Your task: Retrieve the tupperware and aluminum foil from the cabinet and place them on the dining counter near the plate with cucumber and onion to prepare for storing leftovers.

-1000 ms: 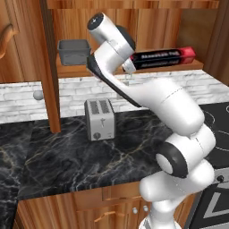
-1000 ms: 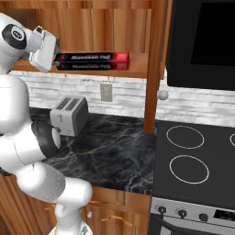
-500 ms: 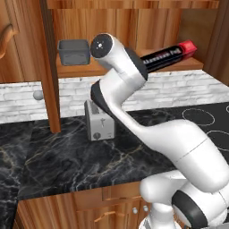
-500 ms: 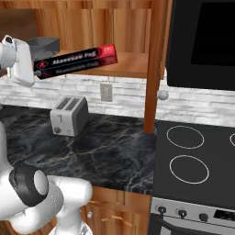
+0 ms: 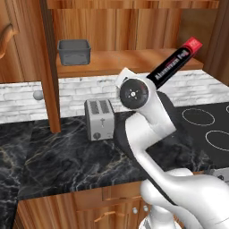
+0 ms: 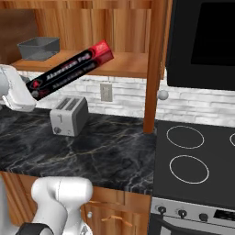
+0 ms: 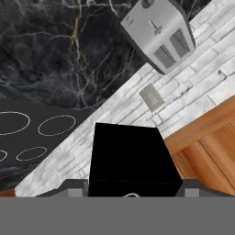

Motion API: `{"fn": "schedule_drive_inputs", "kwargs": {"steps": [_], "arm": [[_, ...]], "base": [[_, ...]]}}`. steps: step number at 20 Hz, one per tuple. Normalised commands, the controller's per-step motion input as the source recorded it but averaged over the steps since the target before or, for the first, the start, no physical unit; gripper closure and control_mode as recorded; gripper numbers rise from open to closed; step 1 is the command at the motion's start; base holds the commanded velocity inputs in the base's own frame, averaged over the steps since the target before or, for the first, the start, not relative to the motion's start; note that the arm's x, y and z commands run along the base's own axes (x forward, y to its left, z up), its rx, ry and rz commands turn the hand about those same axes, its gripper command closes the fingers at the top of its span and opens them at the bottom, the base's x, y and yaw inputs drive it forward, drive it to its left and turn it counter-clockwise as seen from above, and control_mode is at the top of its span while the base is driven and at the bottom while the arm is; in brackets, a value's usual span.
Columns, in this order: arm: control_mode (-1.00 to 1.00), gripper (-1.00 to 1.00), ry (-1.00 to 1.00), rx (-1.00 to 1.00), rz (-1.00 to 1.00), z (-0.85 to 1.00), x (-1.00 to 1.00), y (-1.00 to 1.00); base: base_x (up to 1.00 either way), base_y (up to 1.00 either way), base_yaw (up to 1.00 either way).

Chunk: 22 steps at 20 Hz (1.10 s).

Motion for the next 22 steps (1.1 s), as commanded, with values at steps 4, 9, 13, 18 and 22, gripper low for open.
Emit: {"fn": "schedule_drive_inputs", "kwargs": {"steps": [4, 9, 13, 18, 22], "arm": [[-1.00, 1.00, 0.32, -0.18, 0.11, 0.23, -0.83, -0.03], [-1.00, 1.00, 0.17, -0.03, 0.27, 0.00, -0.80, 0.00], [-1.00, 1.00, 0.08, 0.00, 0.17, -0.02, -0.36, 0.05], [1.00, 1.00, 0.05, 0.00, 0.02, -0.06, -0.21, 0.06], [1.00, 1.00, 0.00, 0.00, 0.00, 0.00, 0.00, 0.00]], "base": [[0.00, 0.00, 0.00], [0.00, 0.00, 0.00], [0.00, 0.00, 0.00], [-0.38, -0.01, 0.02], [-1.00, -0.02, 0.05]]}}
